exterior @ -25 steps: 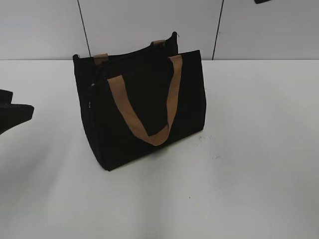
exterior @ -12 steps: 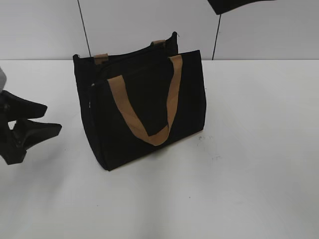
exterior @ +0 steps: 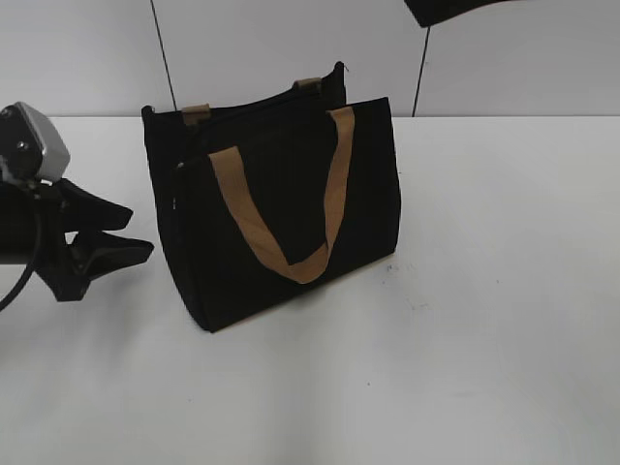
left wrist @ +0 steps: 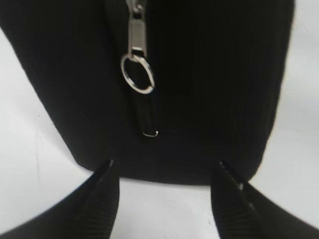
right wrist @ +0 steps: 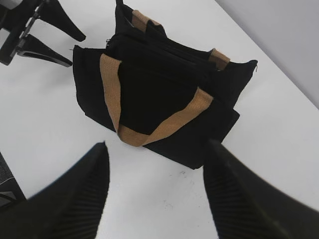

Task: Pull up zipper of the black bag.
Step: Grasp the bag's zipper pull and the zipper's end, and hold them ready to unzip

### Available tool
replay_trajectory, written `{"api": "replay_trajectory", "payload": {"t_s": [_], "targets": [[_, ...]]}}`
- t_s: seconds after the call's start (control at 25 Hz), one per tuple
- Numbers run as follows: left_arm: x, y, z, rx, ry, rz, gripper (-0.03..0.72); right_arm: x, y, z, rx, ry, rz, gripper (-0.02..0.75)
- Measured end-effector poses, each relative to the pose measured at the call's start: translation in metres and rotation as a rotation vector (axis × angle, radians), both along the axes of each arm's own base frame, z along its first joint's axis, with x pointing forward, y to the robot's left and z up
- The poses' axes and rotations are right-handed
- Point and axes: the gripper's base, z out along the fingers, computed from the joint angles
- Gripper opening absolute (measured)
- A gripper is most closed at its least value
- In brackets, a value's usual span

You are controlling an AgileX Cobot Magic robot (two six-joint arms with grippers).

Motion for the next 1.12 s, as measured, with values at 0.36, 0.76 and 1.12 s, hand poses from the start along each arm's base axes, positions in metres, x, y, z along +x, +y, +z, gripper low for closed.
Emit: {"api": "replay_trajectory", "payload": {"t_s": [0.36, 0.76, 1.12], "targets": [[0.024, -0.017, -0.011, -0.038, 0.023, -0.064, 0.439, 0.000, 0.000, 0.000, 0.000, -0.001, 0.001, 0.465], [0.047, -0.025, -0.027, -0.005, 0.074, -0.022, 0.439, 0.000, 0.000, 0.000, 0.009, 0.009, -0.012, 0.465], [0.046, -0.028, -0.031, -0.042, 0.093, -0.048, 0.417, 0.000, 0.000, 0.000, 0.010, 0.010, -0.013, 0.465]]}}
